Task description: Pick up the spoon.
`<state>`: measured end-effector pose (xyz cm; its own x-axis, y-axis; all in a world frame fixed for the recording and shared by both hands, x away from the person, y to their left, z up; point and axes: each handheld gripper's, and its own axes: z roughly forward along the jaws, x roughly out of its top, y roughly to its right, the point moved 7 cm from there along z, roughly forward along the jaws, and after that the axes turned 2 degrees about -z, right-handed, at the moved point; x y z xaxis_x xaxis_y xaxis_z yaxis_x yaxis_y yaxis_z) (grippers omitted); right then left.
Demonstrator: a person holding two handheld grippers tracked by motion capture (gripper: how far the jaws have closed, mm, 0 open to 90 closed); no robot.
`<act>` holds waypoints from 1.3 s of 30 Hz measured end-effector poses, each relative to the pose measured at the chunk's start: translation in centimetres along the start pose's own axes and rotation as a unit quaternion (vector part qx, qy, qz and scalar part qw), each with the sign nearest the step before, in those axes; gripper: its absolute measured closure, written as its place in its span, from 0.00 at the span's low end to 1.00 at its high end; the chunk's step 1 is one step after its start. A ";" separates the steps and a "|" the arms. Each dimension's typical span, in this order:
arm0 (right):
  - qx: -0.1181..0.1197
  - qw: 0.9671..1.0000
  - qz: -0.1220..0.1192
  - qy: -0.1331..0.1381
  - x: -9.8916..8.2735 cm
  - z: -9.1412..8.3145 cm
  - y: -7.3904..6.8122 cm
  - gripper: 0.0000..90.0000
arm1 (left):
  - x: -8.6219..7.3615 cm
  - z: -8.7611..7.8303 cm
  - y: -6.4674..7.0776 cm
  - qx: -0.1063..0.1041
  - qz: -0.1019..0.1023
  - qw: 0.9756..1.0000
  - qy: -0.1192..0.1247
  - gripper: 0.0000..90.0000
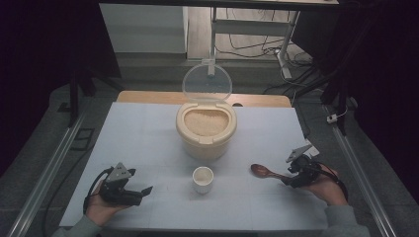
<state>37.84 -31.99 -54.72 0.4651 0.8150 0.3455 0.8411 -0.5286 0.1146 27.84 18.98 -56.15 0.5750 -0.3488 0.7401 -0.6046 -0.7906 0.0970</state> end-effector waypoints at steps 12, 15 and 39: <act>0.039 0.999 -0.019 -0.024 0.4 0.9 0.0 0.72 | -0.1 0.0 0.0 -0.001 0.002 1.000 -0.001 0.12; 0.046 0.998 -0.027 -0.027 0.5 1.0 0.0 0.77 | -0.1 0.0 0.0 -0.001 0.002 1.000 -0.002 0.12; 0.018 0.997 -0.073 0.015 0.7 0.1 -1.5 0.90 | -0.3 0.1 -0.1 0.001 0.004 1.000 -0.006 0.12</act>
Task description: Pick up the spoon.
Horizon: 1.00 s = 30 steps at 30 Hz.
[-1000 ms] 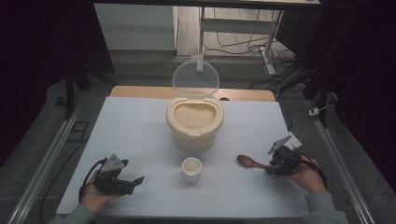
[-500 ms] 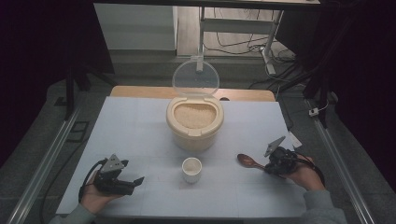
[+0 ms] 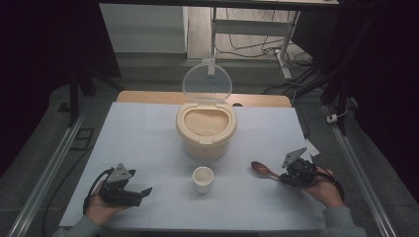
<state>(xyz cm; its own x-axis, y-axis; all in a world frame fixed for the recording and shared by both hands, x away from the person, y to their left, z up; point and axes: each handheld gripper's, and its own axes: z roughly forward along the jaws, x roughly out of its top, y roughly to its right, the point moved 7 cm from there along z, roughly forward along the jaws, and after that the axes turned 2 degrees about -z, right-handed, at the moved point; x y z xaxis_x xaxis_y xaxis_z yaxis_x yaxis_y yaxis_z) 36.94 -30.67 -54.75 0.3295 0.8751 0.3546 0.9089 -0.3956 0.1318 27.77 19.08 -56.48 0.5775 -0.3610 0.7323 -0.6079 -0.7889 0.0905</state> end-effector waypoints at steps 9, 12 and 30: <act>-0.010 0.998 0.029 0.063 0.9 -1.4 -0.9 0.90 | 0.0 -0.1 0.0 0.001 0.001 1.000 0.000 0.12; -0.007 0.996 0.034 0.080 1.1 -1.7 -1.1 0.90 | 0.0 0.0 0.0 0.001 0.001 1.000 0.000 0.12; 0.002 0.986 0.040 0.164 4.4 -4.2 -4.3 0.90 | 0.1 -0.1 0.0 0.000 0.002 1.000 0.001 0.12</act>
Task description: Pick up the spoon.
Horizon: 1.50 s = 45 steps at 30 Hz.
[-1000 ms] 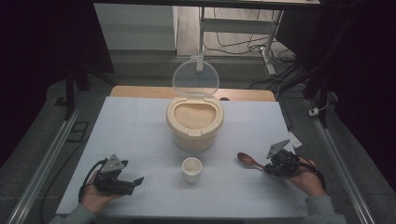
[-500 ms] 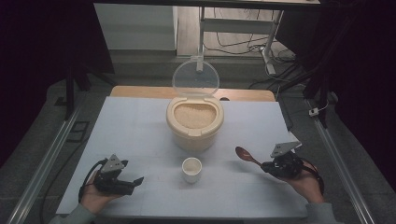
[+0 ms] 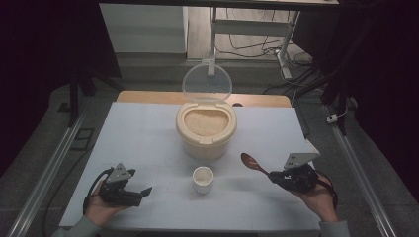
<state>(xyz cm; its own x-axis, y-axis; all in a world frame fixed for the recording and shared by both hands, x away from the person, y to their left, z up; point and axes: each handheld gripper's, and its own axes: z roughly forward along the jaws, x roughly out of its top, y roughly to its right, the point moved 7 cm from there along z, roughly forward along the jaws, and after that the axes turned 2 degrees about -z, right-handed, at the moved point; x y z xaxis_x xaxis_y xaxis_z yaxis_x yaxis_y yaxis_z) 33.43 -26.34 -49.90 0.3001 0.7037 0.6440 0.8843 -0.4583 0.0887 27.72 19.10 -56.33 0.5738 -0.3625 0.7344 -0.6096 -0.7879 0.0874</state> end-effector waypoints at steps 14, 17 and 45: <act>0.020 0.999 -0.018 0.023 2.6 0.4 -1.7 0.90 | -0.1 0.2 0.0 0.000 0.001 1.000 -0.004 0.12; 0.024 0.999 -0.025 0.023 3.1 0.6 -2.0 0.90 | -0.1 0.2 0.0 -0.001 0.001 1.000 -0.005 0.12; 0.073 0.990 -0.119 0.022 10.9 5.7 -6.5 0.90 | -0.1 0.3 0.1 -0.002 0.005 1.000 -0.009 0.12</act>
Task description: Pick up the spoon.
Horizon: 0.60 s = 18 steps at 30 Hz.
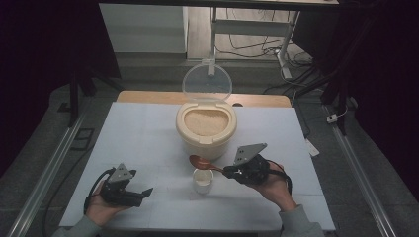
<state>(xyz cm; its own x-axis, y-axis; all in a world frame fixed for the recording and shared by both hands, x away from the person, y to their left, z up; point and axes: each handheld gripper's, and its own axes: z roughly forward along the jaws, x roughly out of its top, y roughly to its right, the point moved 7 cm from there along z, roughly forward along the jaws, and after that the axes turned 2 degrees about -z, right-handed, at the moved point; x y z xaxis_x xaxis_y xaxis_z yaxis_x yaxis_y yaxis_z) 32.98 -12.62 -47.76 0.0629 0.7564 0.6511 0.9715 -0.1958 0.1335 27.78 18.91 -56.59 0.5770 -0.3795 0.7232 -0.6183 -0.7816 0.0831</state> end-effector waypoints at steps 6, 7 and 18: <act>0.003 1.000 -0.003 -0.002 0.2 0.4 -0.2 0.90 | 0.0 -0.1 0.0 -0.001 0.000 1.000 0.002 0.12; 0.003 1.000 -0.003 -0.002 0.2 0.4 -0.2 0.90 | 0.0 -0.1 0.0 -0.001 0.000 1.000 0.002 0.12; -0.002 1.000 -0.013 -0.011 0.4 0.9 -0.3 0.90 | 3.0 -2.1 1.8 -0.027 0.018 0.999 0.036 0.12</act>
<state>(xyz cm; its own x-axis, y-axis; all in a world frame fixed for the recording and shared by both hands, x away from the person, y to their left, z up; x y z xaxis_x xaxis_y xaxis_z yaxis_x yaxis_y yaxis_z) 32.93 -11.67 -48.23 0.0436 0.7752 0.6302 0.9720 -0.1787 0.1525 27.30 17.36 -52.81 0.5152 -0.3682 0.7740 -0.6668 -0.7395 0.0921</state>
